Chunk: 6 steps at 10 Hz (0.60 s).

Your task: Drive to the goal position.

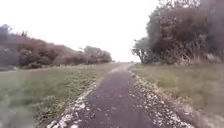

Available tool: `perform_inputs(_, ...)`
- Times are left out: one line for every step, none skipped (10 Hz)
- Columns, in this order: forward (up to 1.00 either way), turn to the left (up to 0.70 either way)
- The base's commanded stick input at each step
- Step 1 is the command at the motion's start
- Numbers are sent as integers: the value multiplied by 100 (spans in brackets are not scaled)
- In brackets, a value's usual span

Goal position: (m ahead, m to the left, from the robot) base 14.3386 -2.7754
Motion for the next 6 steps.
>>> perform_inputs(70, 0)
perform_inputs(70, 0)
perform_inputs(70, 0)
perform_inputs(70, 0)
perform_inputs(70, 0)
perform_inputs(70, 0)
